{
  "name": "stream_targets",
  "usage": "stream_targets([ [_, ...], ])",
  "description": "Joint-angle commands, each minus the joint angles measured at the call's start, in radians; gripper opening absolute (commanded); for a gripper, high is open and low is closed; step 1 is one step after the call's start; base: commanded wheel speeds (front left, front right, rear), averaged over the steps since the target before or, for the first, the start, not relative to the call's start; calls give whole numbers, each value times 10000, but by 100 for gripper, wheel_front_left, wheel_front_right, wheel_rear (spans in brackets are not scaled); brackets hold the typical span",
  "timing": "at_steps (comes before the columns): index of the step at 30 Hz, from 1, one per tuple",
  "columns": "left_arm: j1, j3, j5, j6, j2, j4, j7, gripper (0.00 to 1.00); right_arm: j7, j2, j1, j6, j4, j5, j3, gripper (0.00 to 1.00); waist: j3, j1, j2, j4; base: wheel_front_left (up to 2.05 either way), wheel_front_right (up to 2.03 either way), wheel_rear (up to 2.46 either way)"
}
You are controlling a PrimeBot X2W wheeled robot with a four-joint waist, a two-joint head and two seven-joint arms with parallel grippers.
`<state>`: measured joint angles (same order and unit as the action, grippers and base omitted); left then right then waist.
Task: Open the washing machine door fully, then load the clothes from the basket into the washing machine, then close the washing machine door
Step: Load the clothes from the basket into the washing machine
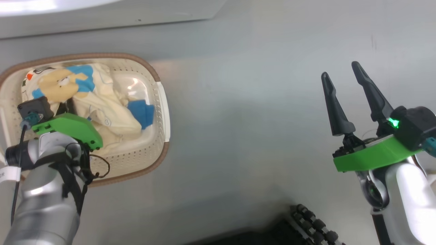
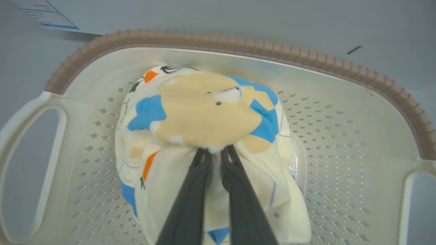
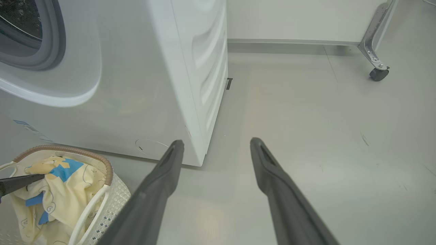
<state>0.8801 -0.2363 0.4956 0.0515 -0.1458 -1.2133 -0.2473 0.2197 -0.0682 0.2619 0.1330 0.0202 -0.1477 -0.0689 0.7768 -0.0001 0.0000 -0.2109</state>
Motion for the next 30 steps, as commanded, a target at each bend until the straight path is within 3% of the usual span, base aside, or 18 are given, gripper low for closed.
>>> stream_targets([
  [1,-497,235,-153,105,-374,664,-137,0,-66,-256,-375,-23,280,87,-44,100,-479,1,0,231,0,0,0],
  [9,-2206,978,-692,594,-239,3660,-143,0,-273,-313,-637,-23,367,175,222,100,-1673,1,0,530,0,0,0],
  [16,-3691,1469,-1229,649,9,5786,-144,0,-474,-330,-947,-23,443,270,459,100,-2723,1,0,809,0,0,0],
  [30,-5784,1614,-1982,779,184,8312,-144,0,-1000,-526,-1795,-23,525,467,579,100,-5014,1,0,1308,0,0,0],
])
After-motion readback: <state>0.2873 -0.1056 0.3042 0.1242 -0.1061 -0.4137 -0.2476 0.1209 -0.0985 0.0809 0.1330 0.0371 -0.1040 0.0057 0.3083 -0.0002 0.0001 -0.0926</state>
